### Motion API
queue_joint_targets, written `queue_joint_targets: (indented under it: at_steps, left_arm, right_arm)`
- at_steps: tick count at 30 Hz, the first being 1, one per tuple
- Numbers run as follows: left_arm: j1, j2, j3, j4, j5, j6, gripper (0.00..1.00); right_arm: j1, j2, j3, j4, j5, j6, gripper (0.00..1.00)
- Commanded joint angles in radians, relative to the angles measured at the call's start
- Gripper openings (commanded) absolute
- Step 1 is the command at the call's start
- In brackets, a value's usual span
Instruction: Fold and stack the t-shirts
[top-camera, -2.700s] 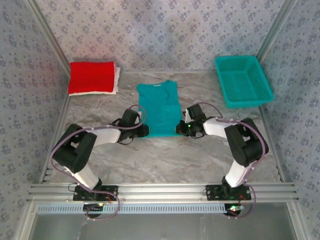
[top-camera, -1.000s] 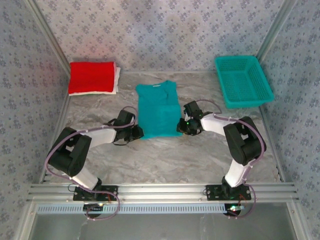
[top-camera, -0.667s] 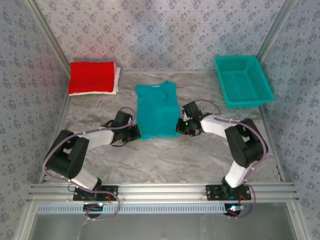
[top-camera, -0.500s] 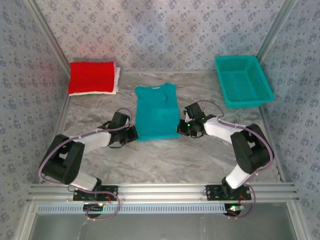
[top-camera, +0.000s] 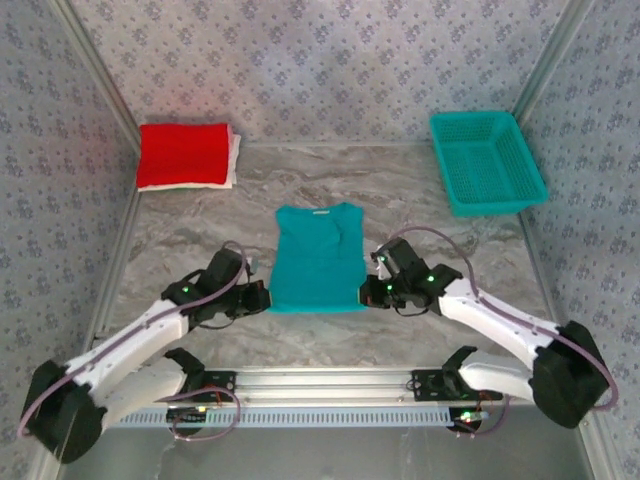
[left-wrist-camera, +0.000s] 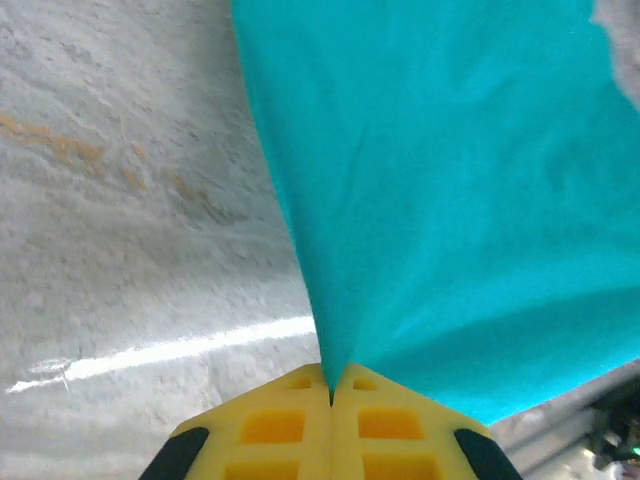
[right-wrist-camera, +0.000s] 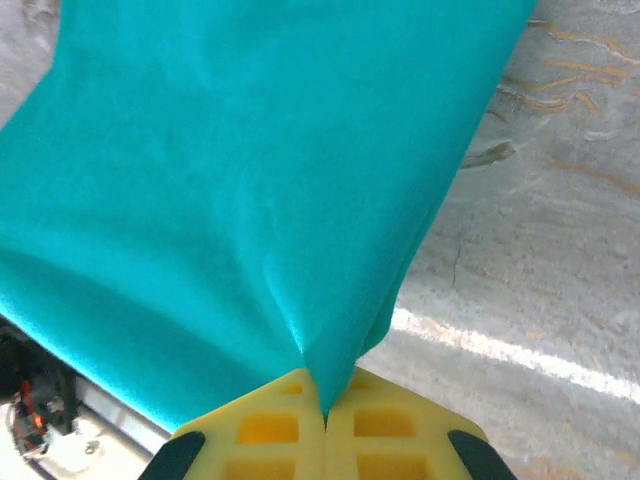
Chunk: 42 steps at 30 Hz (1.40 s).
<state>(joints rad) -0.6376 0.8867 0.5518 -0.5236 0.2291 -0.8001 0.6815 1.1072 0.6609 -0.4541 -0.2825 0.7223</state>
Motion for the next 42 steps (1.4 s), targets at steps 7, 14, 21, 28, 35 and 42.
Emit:
queue_joint_targets:
  at_steps: [7, 14, 21, 28, 35, 42]
  left_arm:
    - [0.044, 0.022, 0.285, -0.116, -0.122, 0.057, 0.0]
    - [0.148, 0.203, 0.442, -0.054, -0.122, 0.15, 0.0]
    - [0.279, 0.375, 0.481, 0.055, -0.052, 0.222, 0.0]
    - [0.347, 0.65, 0.682, 0.076, -0.012, 0.338, 0.21]
    - [0.388, 0.927, 0.992, -0.005, -0.073, 0.382, 0.45]
    - [0.233, 0.659, 0.612, 0.236, -0.179, 0.288, 0.45]
  right_arm:
    - [-0.071, 0.086, 0.297, -0.174, 0.015, -0.024, 0.0]
    - [-0.181, 0.306, 0.52, -0.191, -0.043, -0.059, 0.0]
    - [-0.26, 0.509, 0.648, -0.12, -0.102, -0.075, 0.0]
    - [-0.33, 0.712, 0.808, -0.115, -0.125, -0.083, 0.16]
    - [-0.413, 0.941, 1.118, -0.196, -0.183, -0.14, 0.53]
    - [-0.312, 0.617, 0.687, 0.084, -0.146, -0.202, 0.46]
